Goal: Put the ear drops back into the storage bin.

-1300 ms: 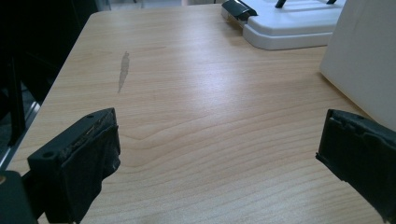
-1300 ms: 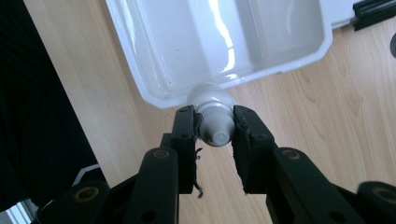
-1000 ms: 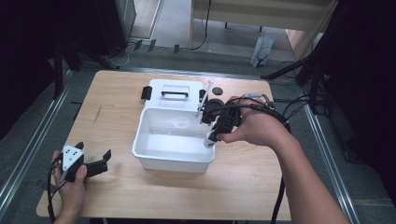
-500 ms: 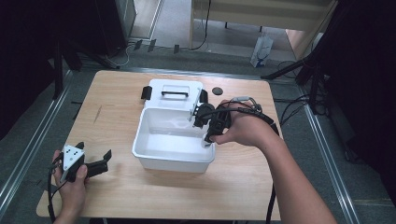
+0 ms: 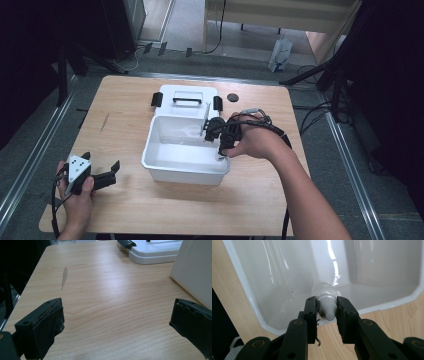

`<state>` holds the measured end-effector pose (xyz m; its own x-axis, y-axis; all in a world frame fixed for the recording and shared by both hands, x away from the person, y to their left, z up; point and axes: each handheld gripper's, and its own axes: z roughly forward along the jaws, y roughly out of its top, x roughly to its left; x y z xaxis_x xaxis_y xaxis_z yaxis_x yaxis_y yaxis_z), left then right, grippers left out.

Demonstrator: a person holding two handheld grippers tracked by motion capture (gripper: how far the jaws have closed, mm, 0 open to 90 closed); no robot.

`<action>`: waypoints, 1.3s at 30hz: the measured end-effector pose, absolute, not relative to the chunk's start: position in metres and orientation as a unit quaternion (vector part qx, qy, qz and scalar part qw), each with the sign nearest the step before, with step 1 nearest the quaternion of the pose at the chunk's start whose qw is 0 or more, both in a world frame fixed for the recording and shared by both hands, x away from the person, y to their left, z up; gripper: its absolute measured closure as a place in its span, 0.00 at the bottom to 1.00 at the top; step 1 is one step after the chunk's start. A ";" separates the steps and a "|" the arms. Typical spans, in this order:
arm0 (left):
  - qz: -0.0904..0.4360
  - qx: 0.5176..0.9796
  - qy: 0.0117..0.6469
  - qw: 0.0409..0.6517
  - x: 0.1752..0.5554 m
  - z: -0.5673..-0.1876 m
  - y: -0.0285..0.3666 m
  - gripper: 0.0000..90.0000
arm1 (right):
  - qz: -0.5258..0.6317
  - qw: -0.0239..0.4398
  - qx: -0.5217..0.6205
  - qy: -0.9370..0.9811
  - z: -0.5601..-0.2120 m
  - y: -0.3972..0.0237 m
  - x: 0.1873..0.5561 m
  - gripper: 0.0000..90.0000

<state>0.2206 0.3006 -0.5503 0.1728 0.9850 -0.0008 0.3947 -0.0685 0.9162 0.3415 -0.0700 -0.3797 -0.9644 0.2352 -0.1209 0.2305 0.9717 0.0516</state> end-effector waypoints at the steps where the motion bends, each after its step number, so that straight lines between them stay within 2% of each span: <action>1: 0.352 0.641 0.538 0.419 0.221 -0.550 0.301 0.00 | 0.016 0.063 0.121 0.990 -0.381 -0.069 0.342 0.80; 18: 0.349 0.644 0.537 0.418 0.221 -0.550 0.300 0.00 | -0.008 0.068 0.088 0.994 -0.419 -0.061 0.347 0.80; 39: 0.345 0.648 0.535 0.420 0.221 -0.550 0.300 0.00 | -0.042 0.065 0.075 0.994 -0.442 -0.052 0.350 0.80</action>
<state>0.2210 0.2998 -0.5503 0.1909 0.9816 -0.0020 0.4030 -0.0765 0.9120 0.3504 -0.0521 -0.4418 -0.9804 0.1429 -0.1355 0.1537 0.9854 -0.0729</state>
